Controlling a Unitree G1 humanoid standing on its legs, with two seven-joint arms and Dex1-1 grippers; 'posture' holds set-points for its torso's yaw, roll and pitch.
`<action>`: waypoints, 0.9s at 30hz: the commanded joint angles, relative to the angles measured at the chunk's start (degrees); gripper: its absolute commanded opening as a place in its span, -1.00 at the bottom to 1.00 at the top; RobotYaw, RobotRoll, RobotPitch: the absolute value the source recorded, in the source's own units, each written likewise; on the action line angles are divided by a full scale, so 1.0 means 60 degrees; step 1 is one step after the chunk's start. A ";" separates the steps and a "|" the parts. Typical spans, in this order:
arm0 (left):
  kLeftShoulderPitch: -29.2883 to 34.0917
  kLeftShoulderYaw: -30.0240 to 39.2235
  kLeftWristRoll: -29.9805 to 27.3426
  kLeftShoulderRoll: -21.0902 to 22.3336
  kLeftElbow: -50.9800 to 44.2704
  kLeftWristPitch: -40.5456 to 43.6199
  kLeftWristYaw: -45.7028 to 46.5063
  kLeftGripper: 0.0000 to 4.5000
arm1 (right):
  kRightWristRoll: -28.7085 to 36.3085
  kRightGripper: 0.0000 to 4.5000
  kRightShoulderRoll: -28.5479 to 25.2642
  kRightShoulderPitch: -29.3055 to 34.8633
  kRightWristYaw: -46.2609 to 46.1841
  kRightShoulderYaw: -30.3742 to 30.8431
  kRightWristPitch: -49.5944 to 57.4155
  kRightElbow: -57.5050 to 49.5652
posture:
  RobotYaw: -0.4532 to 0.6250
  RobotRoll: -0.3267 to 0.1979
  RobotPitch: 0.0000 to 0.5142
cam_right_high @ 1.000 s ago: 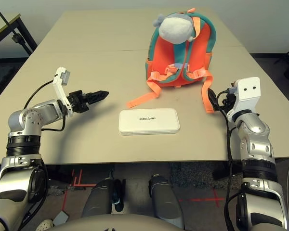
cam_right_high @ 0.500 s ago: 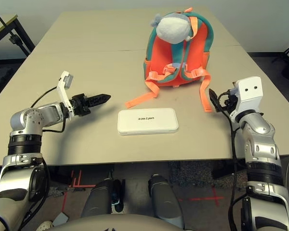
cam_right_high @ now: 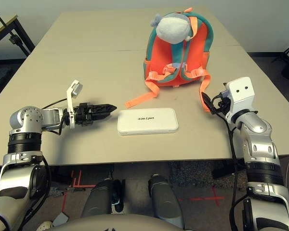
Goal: Put the pencil case into the backpack and zip it.
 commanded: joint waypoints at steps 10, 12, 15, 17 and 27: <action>-0.0189 0.0251 0.0281 -0.0606 0.0811 0.0287 0.0437 1.00 | -0.0174 -0.99 -0.0829 0.1004 0.1813 0.1067 0.0508 -0.1195 | -0.70 0.25 -0.66; -0.0196 0.0229 0.0304 -0.0693 0.0817 0.0290 0.0474 1.00 | -0.0166 -0.99 -0.0915 0.1132 0.1990 0.1187 0.0621 -0.1342 | -0.70 0.25 -0.66; -0.0147 0.0131 0.0345 -0.0803 0.0806 0.0245 0.0493 1.00 | -0.0097 -0.99 -0.0932 0.1313 0.2266 0.1410 0.0864 -0.1605 | -0.70 0.25 -0.66; -0.0130 0.0142 0.0355 -0.0840 0.0801 0.0274 0.0512 1.00 | -0.0124 -0.99 -0.0910 0.1411 0.2395 0.1560 0.1019 -0.1791 | -0.70 0.25 -0.66; -0.0035 0.0161 0.0330 -0.0890 0.0662 0.0495 0.0579 1.00 | -0.0096 -0.99 -0.0760 0.1723 0.2933 0.2430 0.1749 -0.2607 | -0.69 0.25 -0.62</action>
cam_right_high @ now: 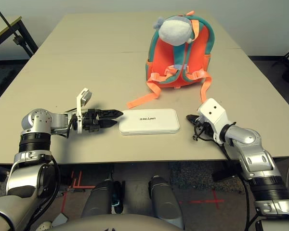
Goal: Put the pencil case into the backpack and zip it.
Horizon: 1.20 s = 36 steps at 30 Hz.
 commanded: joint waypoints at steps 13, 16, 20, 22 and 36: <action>0.0396 -0.0149 0.0178 -0.0149 -0.0282 0.0266 0.0320 1.00 | -0.0407 -0.99 0.1124 -0.0399 -0.0076 0.1173 0.0240 -0.0496 | -0.64 0.25 -0.63; 0.0432 -0.0132 0.0177 -0.0178 -0.0311 0.0247 0.0342 1.00 | -0.0462 -0.99 0.1239 -0.0481 -0.0104 0.1229 0.0254 -0.0493 | -0.64 0.25 -0.62; 0.0519 -0.0184 0.0195 -0.0204 -0.0434 0.0159 0.0352 1.00 | -0.0524 -0.99 0.1260 -0.0550 -0.0093 0.1231 0.0160 -0.0429 | -0.63 0.25 -0.62; 0.0534 -0.0171 0.0220 -0.0223 -0.0445 0.0084 0.0382 1.00 | -0.0564 -0.99 0.1259 -0.0578 -0.0069 0.1227 0.0101 -0.0401 | -0.63 0.25 -0.62; 0.0522 -0.0228 0.0254 -0.0235 -0.0459 -0.0239 0.0382 1.00 | -0.0628 -0.99 0.1483 -0.0818 -0.0084 0.1281 0.0000 -0.0259 | -0.63 0.25 -0.62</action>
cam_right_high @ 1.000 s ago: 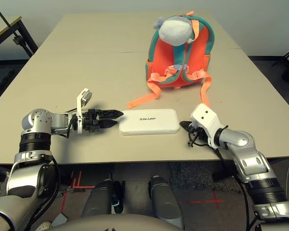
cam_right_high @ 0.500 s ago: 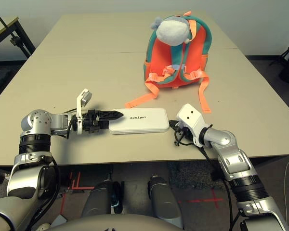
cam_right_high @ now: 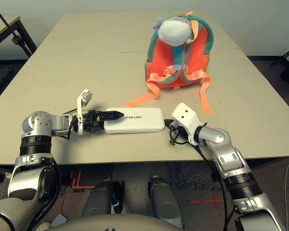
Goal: Put the pencil case into the backpack and zip it.
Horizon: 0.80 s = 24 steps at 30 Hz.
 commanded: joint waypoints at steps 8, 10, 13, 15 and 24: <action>-0.0163 0.0112 -0.0054 0.0008 -0.0261 -0.0514 0.0046 0.10 | -0.0019 -1.00 0.0048 -0.0133 0.0045 0.0158 -0.0319 0.0218 | -0.61 0.25 -0.62; -0.0316 0.0148 -0.0162 0.0020 -0.0358 -0.0533 0.0002 -0.25 | -0.0029 -1.00 0.0053 -0.0158 0.0045 0.0167 -0.0358 0.0276 | -0.61 0.25 -0.61; -0.0479 0.0153 -0.0270 -0.0018 -0.0492 -0.0699 -0.0004 -0.42 | -0.0055 -1.00 0.0073 -0.0211 0.0051 0.0185 -0.0398 0.0359 | -0.61 0.25 -0.60; -0.0531 0.0171 -0.0333 -0.0062 -0.0617 -0.0737 0.0004 -0.42 | -0.0067 -1.00 0.0082 -0.0226 0.0058 0.0193 -0.0423 0.0394 | -0.61 0.25 -0.60; -0.1191 0.1183 -0.0951 -0.0069 -0.1178 -0.1539 -0.0077 -0.42 | -0.0342 -0.83 0.0105 -0.0329 -0.0352 0.0088 -0.0683 0.0905 | -0.60 0.25 -0.58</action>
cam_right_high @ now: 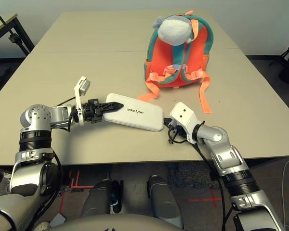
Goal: Put the pencil case into the backpack and zip it.
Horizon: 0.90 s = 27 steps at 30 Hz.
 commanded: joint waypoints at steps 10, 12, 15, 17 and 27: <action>-0.2283 0.1794 -0.0628 0.1509 0.0736 -0.1485 0.0224 -0.42 | 0.0042 0.76 -0.0443 -0.0076 -0.0982 -0.0898 0.0788 0.0191 | -0.58 0.25 -0.58; -0.2353 0.1664 -0.0476 0.1764 0.0882 -0.1837 0.0150 -0.42 | 0.0475 1.00 -0.0599 -0.0114 -0.0868 -0.1332 0.1452 -0.0308 | -0.58 0.25 -0.57; -0.2496 0.1537 -0.0199 0.2012 0.1236 -0.2464 0.0194 -0.42 | 0.1327 1.00 -0.0534 -0.0418 -0.1165 -0.2288 0.2662 -0.1088 | -0.59 0.25 -0.58; -0.2579 0.1469 -0.0112 0.2077 0.1448 -0.2741 0.0194 -0.42 | 0.1764 1.00 -0.0388 -0.0652 -0.1453 -0.2782 0.3286 -0.1397 | -0.59 0.25 -0.58; -0.2764 0.1029 0.0095 0.1836 0.2112 -0.3698 0.0234 -0.42 | 0.3853 1.00 0.0923 -0.2665 -0.3202 -0.4531 0.5127 -0.1566 | -0.65 0.25 -0.63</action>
